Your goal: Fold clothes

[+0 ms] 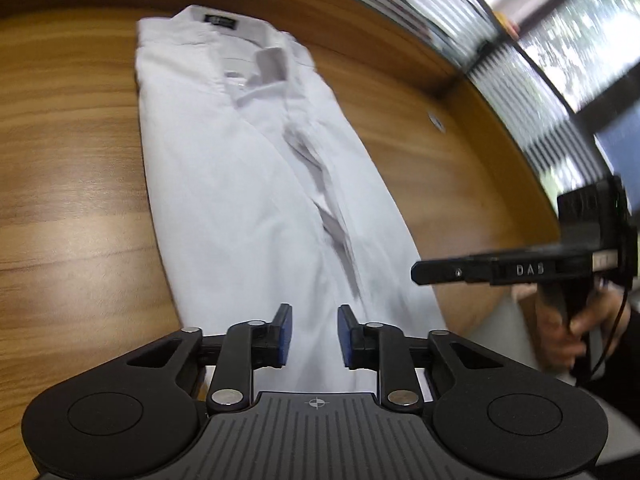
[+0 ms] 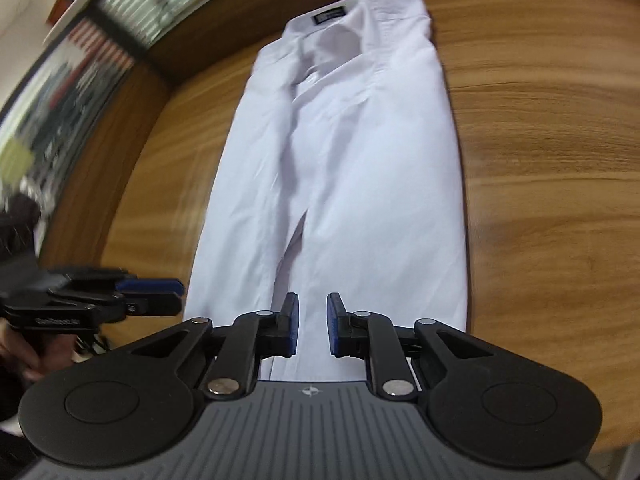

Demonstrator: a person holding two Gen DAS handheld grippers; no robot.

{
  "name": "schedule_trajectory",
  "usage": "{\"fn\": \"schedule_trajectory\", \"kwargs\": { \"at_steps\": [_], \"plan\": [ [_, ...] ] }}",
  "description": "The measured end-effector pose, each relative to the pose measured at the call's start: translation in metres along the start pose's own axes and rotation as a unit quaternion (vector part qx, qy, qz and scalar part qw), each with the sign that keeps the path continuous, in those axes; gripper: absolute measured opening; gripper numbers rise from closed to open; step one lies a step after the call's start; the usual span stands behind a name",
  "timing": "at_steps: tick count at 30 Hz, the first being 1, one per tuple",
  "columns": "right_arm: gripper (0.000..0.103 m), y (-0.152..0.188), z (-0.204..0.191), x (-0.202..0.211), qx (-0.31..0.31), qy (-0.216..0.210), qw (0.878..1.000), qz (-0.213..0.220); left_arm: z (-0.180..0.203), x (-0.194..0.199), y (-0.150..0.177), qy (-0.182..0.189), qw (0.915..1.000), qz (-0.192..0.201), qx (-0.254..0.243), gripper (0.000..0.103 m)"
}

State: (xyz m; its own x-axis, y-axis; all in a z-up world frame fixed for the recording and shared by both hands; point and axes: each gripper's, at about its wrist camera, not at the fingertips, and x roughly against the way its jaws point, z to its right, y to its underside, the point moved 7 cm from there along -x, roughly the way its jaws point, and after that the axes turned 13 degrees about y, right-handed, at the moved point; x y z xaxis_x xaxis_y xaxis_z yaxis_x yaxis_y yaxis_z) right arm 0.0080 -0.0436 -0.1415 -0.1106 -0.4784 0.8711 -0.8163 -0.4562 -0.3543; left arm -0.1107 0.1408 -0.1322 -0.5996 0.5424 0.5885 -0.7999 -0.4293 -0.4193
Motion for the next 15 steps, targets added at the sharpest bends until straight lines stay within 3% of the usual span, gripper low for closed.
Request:
{"fn": "schedule_trajectory", "kwargs": {
  "at_steps": [6, 8, 9, 11, 15],
  "plan": [
    [0.018, -0.019, 0.01, -0.045, -0.019, -0.019, 0.999, -0.047, -0.027, -0.037, -0.008, -0.005, 0.9991, -0.023, 0.035, 0.023],
    [0.0, -0.017, 0.014, -0.06, -0.018, -0.015, 0.998, -0.058, -0.037, -0.042, -0.005, -0.013, 0.9986, -0.028, 0.044, 0.008],
    [0.0, -0.016, 0.016, -0.064, -0.022, -0.015, 0.998, -0.061, -0.042, -0.04, -0.005, -0.011, 0.9979, -0.026, 0.059, 0.002],
    [0.001, -0.019, 0.022, -0.06, -0.046, -0.025, 0.996, -0.072, -0.046, -0.032, -0.007, -0.003, 0.9961, -0.011, 0.087, 0.003],
    [0.005, -0.021, 0.033, -0.043, -0.032, -0.018, 0.998, -0.056, -0.054, -0.019, -0.006, -0.015, 0.9964, -0.001, 0.083, 0.005]
  ]
}}
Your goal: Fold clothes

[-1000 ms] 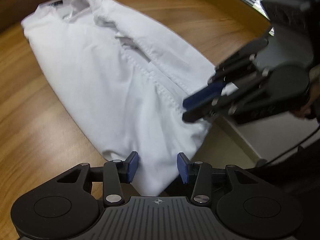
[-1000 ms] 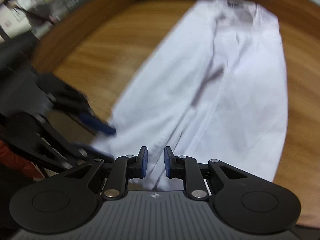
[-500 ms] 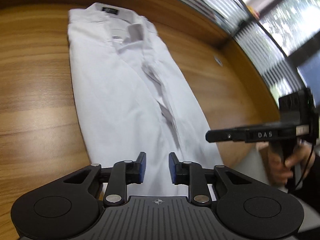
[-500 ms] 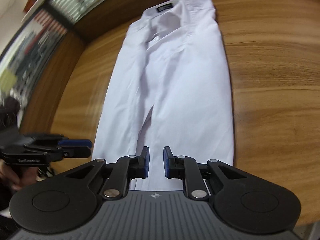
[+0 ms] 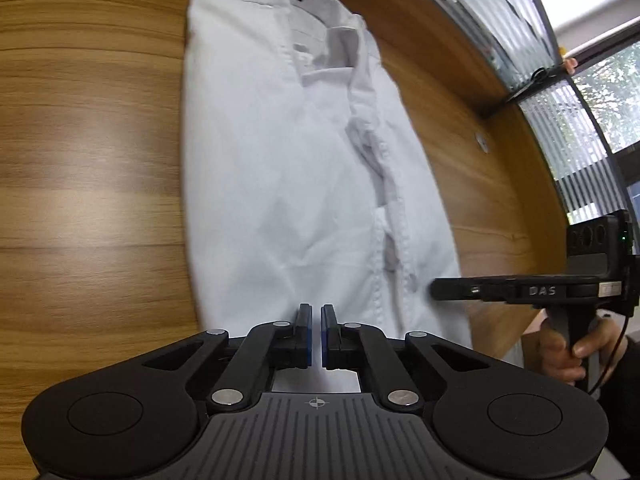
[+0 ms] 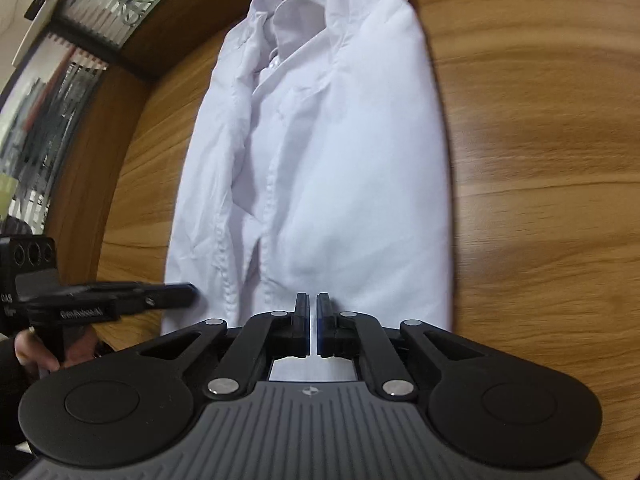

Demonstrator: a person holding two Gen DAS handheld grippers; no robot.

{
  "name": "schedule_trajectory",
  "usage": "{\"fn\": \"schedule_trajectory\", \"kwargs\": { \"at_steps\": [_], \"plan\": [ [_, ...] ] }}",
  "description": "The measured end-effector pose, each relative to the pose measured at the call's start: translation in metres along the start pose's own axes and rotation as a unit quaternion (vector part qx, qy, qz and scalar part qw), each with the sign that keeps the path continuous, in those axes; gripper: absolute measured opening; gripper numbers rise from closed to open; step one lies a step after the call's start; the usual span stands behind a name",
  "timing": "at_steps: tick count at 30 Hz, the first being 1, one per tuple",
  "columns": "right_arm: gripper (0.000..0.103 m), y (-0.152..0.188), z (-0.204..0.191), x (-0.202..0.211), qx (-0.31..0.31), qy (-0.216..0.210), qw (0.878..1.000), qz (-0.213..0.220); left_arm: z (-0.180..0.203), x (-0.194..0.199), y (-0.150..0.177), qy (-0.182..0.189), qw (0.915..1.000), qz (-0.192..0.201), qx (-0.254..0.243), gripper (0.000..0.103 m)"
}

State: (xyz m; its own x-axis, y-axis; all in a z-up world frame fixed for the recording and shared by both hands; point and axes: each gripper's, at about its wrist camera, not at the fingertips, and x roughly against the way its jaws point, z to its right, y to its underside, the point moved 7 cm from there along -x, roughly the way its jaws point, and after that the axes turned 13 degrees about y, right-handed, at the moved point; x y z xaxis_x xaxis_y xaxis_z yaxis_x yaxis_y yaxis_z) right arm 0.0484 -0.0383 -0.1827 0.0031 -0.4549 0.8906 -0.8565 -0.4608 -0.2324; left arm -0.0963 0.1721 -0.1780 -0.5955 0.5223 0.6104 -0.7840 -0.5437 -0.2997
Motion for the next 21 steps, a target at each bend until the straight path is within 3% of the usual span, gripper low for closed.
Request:
{"fn": "schedule_trajectory", "kwargs": {
  "at_steps": [4, 7, 9, 11, 15, 16, 18, 21],
  "plan": [
    [0.0, 0.002, 0.021, -0.004, -0.019, 0.001, 1.0, -0.009, -0.017, 0.003, 0.002, 0.003, 0.9997, 0.007, 0.022, 0.004],
    [0.0, 0.003, 0.024, 0.0, -0.013, 0.004, 1.0, -0.005, -0.014, 0.01, 0.003, -0.012, 0.9999, 0.0, 0.005, 0.004],
    [0.0, 0.005, 0.023, 0.009, 0.002, 0.02, 1.0, 0.003, -0.009, 0.019, 0.006, -0.024, 0.9995, -0.008, -0.02, 0.005],
    [0.007, 0.009, 0.022, 0.021, 0.028, 0.044, 0.998, 0.016, -0.001, 0.032, 0.015, -0.044, 0.9967, -0.018, -0.066, 0.012],
    [0.008, 0.036, 0.016, 0.05, 0.133, 0.096, 0.986, 0.043, 0.019, 0.054, 0.046, -0.081, 0.9823, -0.047, -0.162, 0.032],
    [0.013, 0.045, 0.014, 0.056, 0.162, 0.105, 0.98, 0.049, 0.025, 0.058, 0.056, -0.091, 0.9767, -0.056, -0.186, 0.044],
    [0.022, 0.066, 0.003, 0.068, 0.215, 0.118, 0.967, 0.064, 0.036, 0.063, 0.075, -0.105, 0.9644, -0.067, -0.233, 0.057],
    [0.033, 0.097, -0.015, 0.078, 0.282, 0.132, 0.947, 0.082, 0.053, 0.064, 0.102, -0.11, 0.9481, -0.083, -0.287, 0.067]
  ]
}}
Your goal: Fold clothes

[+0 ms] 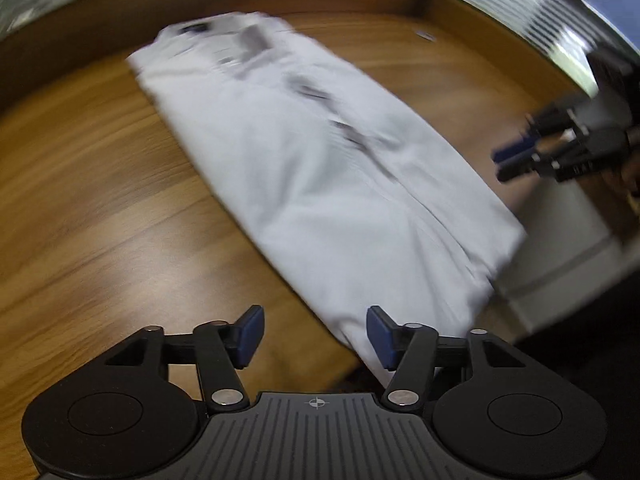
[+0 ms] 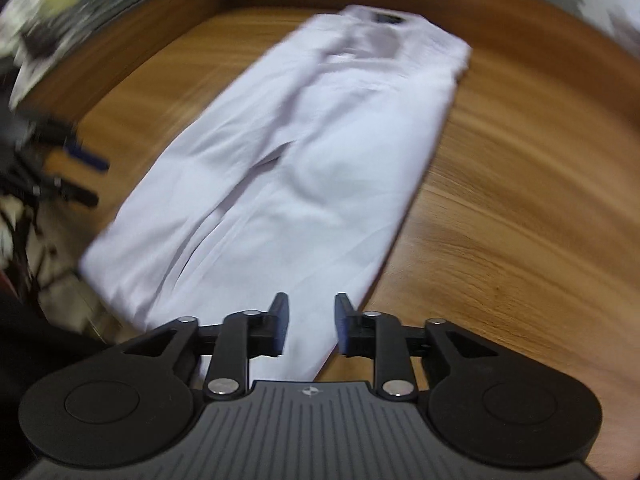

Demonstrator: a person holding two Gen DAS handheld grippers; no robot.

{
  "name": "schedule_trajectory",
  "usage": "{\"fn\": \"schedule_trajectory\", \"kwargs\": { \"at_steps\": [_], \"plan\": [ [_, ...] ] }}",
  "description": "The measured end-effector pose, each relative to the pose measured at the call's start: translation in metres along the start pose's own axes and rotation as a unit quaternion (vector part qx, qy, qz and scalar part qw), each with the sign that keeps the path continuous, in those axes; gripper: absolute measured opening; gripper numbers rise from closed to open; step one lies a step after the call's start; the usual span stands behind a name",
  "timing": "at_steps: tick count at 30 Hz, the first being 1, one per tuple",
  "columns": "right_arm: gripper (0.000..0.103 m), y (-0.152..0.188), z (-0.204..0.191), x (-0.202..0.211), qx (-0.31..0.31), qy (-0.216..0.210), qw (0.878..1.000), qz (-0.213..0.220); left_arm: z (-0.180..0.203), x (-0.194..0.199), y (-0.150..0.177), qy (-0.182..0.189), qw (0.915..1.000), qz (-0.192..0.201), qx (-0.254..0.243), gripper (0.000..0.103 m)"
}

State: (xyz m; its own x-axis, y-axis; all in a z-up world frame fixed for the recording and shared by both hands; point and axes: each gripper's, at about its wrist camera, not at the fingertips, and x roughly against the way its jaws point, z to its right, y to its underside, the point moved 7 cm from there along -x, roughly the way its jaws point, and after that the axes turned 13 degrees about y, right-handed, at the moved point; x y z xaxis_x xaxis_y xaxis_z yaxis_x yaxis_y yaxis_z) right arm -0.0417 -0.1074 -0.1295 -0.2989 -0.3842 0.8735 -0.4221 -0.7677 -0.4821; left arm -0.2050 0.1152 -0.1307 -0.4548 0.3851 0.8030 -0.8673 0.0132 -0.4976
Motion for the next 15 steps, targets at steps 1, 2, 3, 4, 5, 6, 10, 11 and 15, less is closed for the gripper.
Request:
{"fn": "schedule_trajectory", "kwargs": {
  "at_steps": [1, 2, 3, 4, 5, 6, 10, 11, 15],
  "plan": [
    [0.037, 0.004, -0.009, 0.006, 0.021, 0.005, 1.0, 0.007, 0.008, 0.0, 0.004, -0.003, 0.9998, -0.003, -0.017, 0.071],
    [0.043, 0.009, -0.02, 0.009, 0.046, 0.012, 0.999, 0.015, 0.016, -0.001, 0.007, -0.009, 0.9991, -0.006, -0.04, 0.071],
    [0.047, 0.013, -0.031, 0.013, 0.071, 0.019, 0.997, 0.023, 0.023, -0.002, 0.011, -0.016, 0.9976, -0.009, -0.066, 0.073],
    [0.054, 0.018, -0.042, 0.017, 0.096, 0.026, 0.995, 0.031, 0.031, -0.004, 0.015, -0.022, 0.9955, -0.014, -0.091, 0.076],
    [0.057, 0.023, -0.052, 0.019, 0.12, 0.031, 0.992, 0.038, 0.038, -0.008, 0.018, -0.026, 0.9931, -0.019, -0.112, 0.077],
    [0.059, 0.027, -0.062, 0.017, 0.142, 0.039, 0.988, 0.041, 0.045, -0.012, 0.02, -0.029, 0.991, -0.023, -0.129, 0.077],
    [0.06, 0.044, -0.094, 0.008, 0.225, 0.076, 0.97, 0.05, 0.063, -0.027, 0.026, -0.041, 0.982, -0.028, -0.182, 0.078],
    [0.061, 0.048, -0.101, 0.006, 0.244, 0.086, 0.965, 0.053, 0.067, -0.031, 0.028, -0.046, 0.9787, -0.028, -0.198, 0.079],
    [0.069, 0.061, -0.118, -0.007, 0.301, 0.123, 0.943, 0.062, 0.079, -0.052, 0.038, -0.069, 0.963, -0.034, -0.258, 0.08]
  ]
}}
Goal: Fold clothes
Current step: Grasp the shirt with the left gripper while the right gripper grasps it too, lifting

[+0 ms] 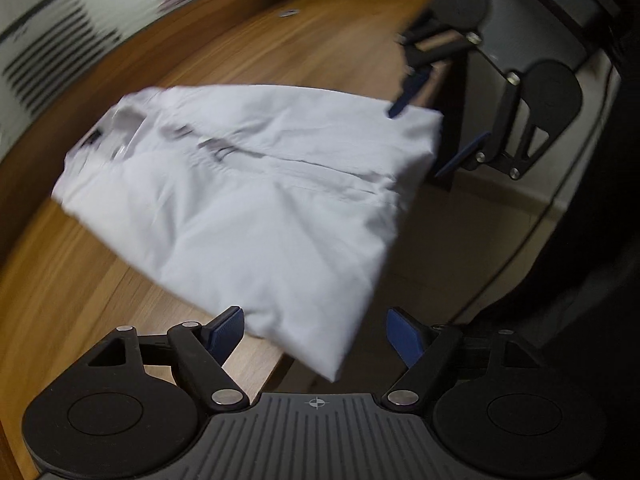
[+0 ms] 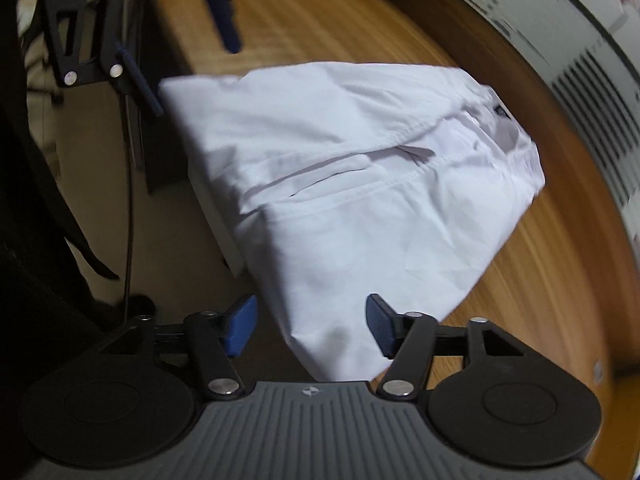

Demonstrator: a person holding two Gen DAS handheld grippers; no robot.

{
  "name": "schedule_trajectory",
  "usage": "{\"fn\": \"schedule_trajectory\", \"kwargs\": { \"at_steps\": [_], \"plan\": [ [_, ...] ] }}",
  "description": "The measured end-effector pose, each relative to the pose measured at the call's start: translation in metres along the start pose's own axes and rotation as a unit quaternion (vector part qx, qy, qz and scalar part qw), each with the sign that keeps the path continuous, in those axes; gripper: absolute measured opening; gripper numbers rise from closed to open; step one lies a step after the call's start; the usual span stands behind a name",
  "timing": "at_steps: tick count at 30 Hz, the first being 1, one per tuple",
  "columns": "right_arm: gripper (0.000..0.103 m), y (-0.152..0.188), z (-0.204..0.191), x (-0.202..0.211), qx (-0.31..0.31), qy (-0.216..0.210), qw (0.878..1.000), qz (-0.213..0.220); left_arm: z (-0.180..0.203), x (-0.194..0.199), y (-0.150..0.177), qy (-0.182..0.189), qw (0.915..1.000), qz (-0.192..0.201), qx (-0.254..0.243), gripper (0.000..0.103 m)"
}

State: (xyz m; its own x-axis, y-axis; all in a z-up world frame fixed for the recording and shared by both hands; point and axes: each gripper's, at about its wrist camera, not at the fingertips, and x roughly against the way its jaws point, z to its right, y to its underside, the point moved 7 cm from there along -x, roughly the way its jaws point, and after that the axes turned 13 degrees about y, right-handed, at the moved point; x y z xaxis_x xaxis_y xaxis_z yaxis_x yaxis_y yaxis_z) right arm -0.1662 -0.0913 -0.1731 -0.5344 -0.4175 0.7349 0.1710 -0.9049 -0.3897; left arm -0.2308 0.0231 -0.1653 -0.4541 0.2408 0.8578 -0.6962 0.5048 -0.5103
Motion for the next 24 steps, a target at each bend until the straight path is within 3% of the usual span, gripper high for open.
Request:
{"fn": "schedule_trajectory", "kwargs": {
  "at_steps": [6, 7, 8, 9, 10, 11, 13, 15, 17, 24],
  "plan": [
    [0.067, 0.007, -0.022, -0.011, 0.067, 0.042, 0.997, 0.001, 0.012, -0.026, 0.005, -0.045, 0.9973, -0.012, -0.058, 0.08],
    [0.061, 0.009, -0.024, -0.013, 0.074, 0.047, 0.996, 0.001, 0.013, -0.029, 0.007, -0.053, 0.9962, -0.013, -0.067, 0.08],
    [0.047, 0.009, -0.024, -0.014, 0.073, 0.049, 0.996, -0.002, 0.013, -0.03, 0.008, -0.063, 0.9951, -0.013, -0.075, 0.08],
    [0.04, 0.01, -0.022, -0.016, 0.066, 0.052, 0.996, -0.008, 0.013, -0.03, 0.009, -0.075, 0.9938, -0.011, -0.082, 0.076],
    [0.029, 0.011, -0.019, -0.017, 0.061, 0.057, 0.996, -0.012, 0.012, -0.029, 0.009, -0.086, 0.9922, -0.008, -0.089, 0.063],
    [0.025, 0.01, -0.016, -0.016, 0.054, 0.056, 0.997, -0.012, 0.012, -0.028, 0.01, -0.098, 0.9904, -0.006, -0.097, 0.055],
    [0.016, 0.005, -0.007, -0.01, 0.038, 0.051, 0.998, -0.01, 0.008, -0.018, 0.007, -0.098, 0.9905, 0.009, -0.096, 0.028],
    [0.011, -0.001, 0.003, 0.001, 0.029, 0.055, 0.998, -0.002, 0.004, -0.003, -0.001, -0.096, 0.9907, 0.033, -0.09, 0.017],
    [0.006, -0.008, 0.015, 0.012, 0.021, 0.059, 0.998, 0.005, -0.001, 0.015, -0.011, -0.1, 0.9894, 0.056, -0.089, 0.014],
    [0.004, -0.044, 0.085, 0.034, 0.008, 0.099, 0.995, 0.021, -0.05, 0.065, -0.064, -0.12, 0.986, 0.11, -0.034, 0.013]
  ]
}}
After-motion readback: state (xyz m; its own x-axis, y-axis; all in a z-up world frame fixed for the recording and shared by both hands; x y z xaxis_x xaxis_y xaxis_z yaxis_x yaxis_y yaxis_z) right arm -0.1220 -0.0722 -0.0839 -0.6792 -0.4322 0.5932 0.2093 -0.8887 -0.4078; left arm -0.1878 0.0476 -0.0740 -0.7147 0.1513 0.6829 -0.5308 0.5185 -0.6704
